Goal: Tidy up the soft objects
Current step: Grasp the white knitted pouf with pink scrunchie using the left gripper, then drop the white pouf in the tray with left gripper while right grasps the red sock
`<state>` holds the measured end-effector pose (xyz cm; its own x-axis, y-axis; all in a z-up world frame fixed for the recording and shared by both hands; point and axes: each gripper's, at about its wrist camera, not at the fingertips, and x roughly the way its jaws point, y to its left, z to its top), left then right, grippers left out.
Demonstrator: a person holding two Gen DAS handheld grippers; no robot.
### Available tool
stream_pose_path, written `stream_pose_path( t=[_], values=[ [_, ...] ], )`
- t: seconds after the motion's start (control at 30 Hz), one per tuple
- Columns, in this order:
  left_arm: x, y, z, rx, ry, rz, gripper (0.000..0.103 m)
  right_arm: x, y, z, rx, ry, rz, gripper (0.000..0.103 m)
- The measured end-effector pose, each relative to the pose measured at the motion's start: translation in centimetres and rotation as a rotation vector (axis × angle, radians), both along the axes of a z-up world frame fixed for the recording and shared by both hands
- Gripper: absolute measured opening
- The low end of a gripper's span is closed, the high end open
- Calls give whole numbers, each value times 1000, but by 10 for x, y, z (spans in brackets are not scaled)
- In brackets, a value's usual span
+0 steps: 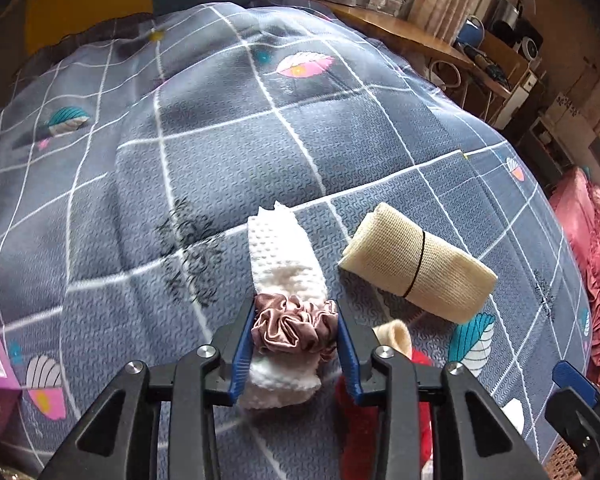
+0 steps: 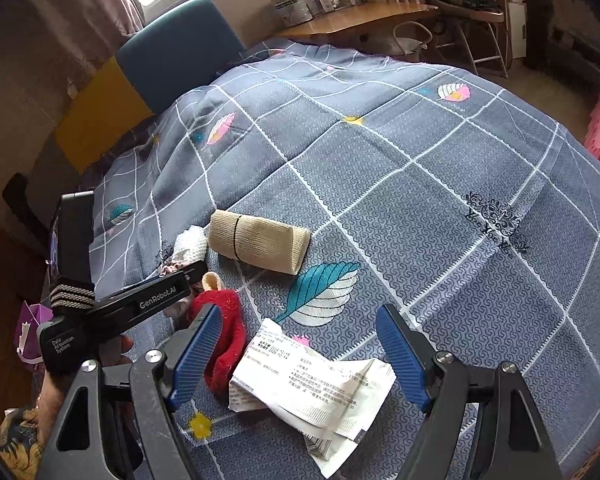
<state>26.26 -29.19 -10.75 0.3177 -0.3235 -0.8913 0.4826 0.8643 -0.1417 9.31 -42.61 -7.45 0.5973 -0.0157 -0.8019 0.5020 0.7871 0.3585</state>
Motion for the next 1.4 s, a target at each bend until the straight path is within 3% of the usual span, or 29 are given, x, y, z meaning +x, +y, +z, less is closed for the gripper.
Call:
stream_pose_path(
  t=[0.33, 0.47, 0.6, 0.7, 0.93, 1.17, 1.4],
  values=[
    [-13, 58, 12, 56, -5, 93, 37, 15, 27, -10, -57, 61, 138, 79],
    [-11, 59, 45, 62, -78, 66, 37, 32, 49, -13, -94, 86, 232, 78],
    [10, 77, 93, 29, -138, 110, 37, 61, 74, -26, -125, 138, 322, 76],
    [36, 116, 135, 6, -187, 199, 37, 80, 87, -40, -158, 170, 352, 74],
    [75, 256, 188, 20, -280, 478, 37, 89, 109, -61, -269, 193, 434, 46],
    [36, 392, 190, 2, -297, 683, 37, 84, 106, -62, -266, 180, 444, 49],
    [-42, 452, 164, -51, -284, 729, 37, 82, 110, -62, -294, 168, 455, 49]
  ],
)
